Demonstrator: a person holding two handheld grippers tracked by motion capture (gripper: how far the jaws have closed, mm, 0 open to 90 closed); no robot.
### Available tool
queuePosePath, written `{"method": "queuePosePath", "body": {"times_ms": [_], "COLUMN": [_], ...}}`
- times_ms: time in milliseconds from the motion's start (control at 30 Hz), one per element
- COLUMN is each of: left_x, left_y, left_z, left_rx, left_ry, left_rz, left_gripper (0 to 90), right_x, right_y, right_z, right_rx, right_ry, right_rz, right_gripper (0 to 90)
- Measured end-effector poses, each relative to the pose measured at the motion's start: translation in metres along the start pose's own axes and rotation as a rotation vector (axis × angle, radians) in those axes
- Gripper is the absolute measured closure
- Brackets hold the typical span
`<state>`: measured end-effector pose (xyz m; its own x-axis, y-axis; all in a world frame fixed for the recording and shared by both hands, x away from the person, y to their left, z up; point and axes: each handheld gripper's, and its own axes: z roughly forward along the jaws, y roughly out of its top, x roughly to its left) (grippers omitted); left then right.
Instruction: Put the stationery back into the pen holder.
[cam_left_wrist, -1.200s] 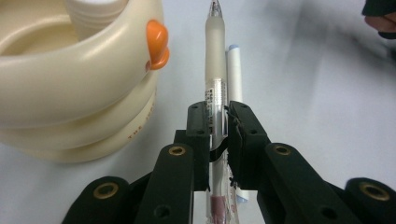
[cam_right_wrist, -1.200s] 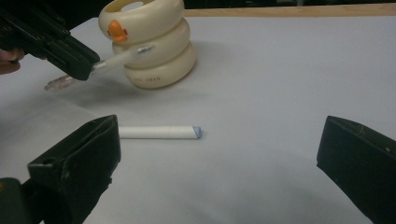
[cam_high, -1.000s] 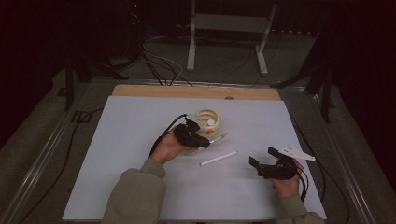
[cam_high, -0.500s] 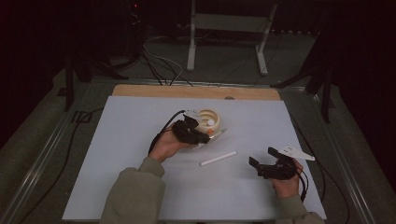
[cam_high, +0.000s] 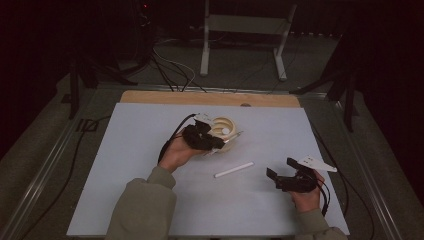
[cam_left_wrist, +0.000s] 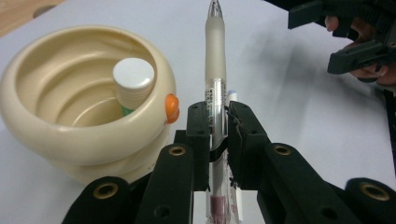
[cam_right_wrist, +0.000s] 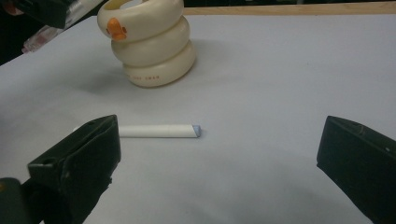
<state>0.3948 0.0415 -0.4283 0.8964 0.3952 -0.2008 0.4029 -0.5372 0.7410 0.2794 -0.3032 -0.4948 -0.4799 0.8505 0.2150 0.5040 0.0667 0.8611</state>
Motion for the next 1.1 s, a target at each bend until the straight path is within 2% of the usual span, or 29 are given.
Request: {"method": "queuePosePath", "body": {"times_ms": [933,1100], "left_x": [0.003,0.005], "left_y": [0.013,0.014], "left_z": [-0.012,-0.014], "left_rx": [-0.08,-0.101], "left_ry": [0.065,0.079], "left_rz": [-0.027,-0.045], "left_gripper": [80.3,80.3], "right_x": [0.0,0.0], "right_y": [0.0,0.0], "right_z": [-0.001,-0.001], "right_rx": [-0.001,-0.001], "right_ry": [-0.002,-0.001], "right_rz": [0.002,0.002], "right_gripper": [0.0,0.0]}}
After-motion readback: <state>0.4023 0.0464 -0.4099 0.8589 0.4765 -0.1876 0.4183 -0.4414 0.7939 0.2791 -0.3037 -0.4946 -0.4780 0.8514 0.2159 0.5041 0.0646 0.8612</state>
